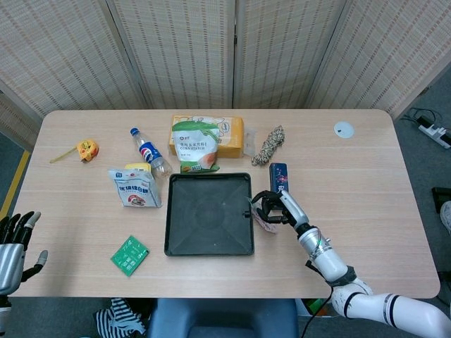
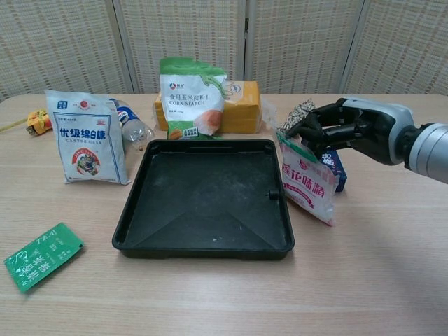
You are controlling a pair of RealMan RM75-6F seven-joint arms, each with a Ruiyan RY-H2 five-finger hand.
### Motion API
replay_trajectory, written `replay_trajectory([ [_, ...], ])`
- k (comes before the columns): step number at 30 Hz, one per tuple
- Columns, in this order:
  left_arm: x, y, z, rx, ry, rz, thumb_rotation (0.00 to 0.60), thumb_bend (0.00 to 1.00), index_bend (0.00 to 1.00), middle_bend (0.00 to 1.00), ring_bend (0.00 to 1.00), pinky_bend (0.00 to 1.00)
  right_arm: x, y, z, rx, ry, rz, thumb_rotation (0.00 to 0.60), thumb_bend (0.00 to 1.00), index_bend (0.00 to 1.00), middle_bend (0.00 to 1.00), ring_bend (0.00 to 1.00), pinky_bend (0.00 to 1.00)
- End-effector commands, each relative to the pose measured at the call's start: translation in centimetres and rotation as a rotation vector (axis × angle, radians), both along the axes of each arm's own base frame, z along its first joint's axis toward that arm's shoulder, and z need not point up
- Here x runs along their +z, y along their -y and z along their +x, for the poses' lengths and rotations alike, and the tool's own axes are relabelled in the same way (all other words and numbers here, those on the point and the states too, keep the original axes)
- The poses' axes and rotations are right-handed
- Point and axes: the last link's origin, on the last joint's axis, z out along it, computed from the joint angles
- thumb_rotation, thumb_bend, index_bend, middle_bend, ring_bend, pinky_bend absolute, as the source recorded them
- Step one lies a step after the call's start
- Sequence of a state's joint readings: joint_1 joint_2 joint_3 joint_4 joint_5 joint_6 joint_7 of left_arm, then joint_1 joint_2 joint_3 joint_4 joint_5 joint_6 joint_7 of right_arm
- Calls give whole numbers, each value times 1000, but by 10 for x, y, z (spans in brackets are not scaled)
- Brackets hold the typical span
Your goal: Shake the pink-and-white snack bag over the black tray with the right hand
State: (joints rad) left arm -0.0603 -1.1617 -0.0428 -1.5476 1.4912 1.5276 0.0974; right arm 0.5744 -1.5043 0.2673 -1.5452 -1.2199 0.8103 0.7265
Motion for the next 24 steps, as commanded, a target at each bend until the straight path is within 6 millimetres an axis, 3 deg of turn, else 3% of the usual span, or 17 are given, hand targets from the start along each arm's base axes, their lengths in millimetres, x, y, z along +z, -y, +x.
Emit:
replay_trajectory([
  [1,0,1,-1,2,1,1,600,418,107,112,83,8,8,-7,-4,28,-13,-8,600,473,353,308,443,407],
  [6,1,1,-1,-1,3,5,600,418,110,112,87,15,21,-13,-13,65,-80,-48,600,472,298,258,377,403],
  [11,1,1,2,-15,6,10,600,418,111,111,87,15,30,-21,-22,84,-154,-77,600,472,285,230,372,402],
  [15,-1,1,3,-16,7,3,600,418,112,112,87,15,21,-25,-26,65,-168,-19,600,472,274,217,372,402],
  [24,-1,1,3,-15,7,3,600,418,112,112,87,15,-1,-36,-10,133,-159,53,600,472,269,201,372,402],
])
